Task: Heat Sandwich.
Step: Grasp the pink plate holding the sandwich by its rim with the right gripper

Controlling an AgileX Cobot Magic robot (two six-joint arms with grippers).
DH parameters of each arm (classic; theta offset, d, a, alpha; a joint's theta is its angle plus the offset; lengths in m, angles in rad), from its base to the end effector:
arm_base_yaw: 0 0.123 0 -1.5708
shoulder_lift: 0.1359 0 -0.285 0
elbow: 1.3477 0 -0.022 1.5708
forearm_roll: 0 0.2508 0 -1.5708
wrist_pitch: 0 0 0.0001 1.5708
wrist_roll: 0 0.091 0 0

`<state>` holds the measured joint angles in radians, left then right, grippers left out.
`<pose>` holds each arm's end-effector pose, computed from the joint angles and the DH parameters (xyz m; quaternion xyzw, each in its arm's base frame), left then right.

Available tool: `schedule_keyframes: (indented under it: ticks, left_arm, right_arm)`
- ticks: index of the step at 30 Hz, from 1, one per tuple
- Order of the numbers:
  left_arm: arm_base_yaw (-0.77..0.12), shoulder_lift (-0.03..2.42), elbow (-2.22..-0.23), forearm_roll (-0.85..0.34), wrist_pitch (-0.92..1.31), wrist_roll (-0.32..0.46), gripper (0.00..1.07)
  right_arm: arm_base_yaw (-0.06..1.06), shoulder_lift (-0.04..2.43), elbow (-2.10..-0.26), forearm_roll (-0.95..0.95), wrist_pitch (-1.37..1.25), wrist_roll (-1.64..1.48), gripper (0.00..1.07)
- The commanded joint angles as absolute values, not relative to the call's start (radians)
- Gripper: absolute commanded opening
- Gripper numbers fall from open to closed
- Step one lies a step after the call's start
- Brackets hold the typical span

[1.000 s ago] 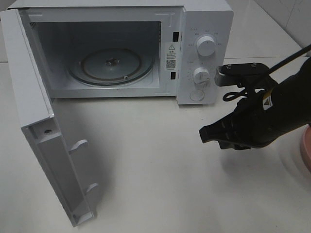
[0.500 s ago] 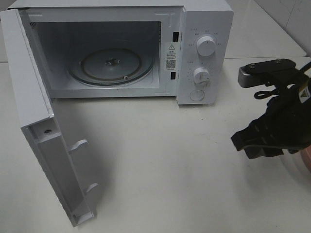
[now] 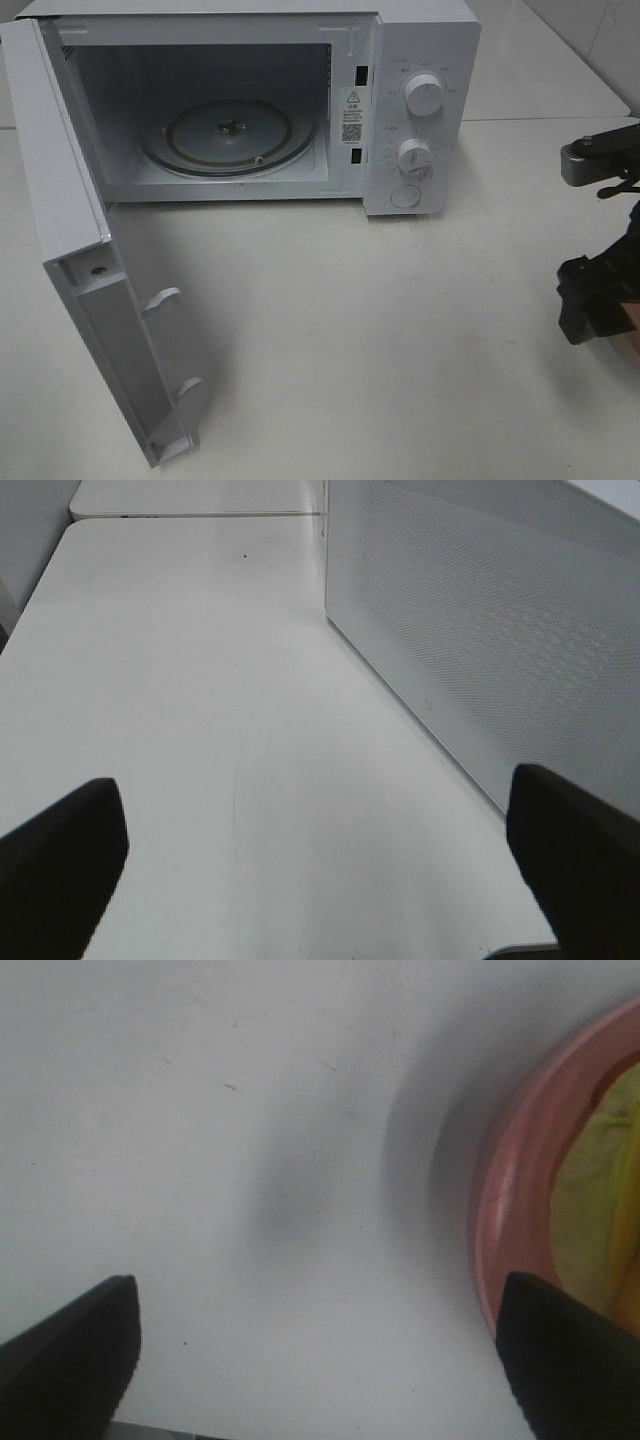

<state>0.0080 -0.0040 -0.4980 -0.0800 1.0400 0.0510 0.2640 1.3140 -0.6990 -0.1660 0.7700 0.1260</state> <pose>-0.0045 -0.0063 0.2786 0.0194 0.8464 -0.0243 0.5317 0.2134 0.0468 0.2117 -0.1191 0.9814 -0.0378 0.1457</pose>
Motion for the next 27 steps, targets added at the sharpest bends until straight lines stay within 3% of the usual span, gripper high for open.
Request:
schedule_keyframes:
  ticks: [1,15,27]
  left_arm:
    - [0.009,-0.03,-0.494,-0.084,1.037,0.05,0.98]
    - [0.009,-0.03,-0.494,-0.084,1.037,0.05,0.98]
    - [0.009,-0.03,-0.494,-0.084,1.037,0.05,0.98]
  right_arm:
    - [0.204,1.307,-0.704,-0.179,0.79,0.107,0.93]
    - [0.056,1.417,-0.704,-0.179,0.715,0.111,0.9]
    - [0.033,1.527,-0.704,-0.182,0.652,0.109,0.89]
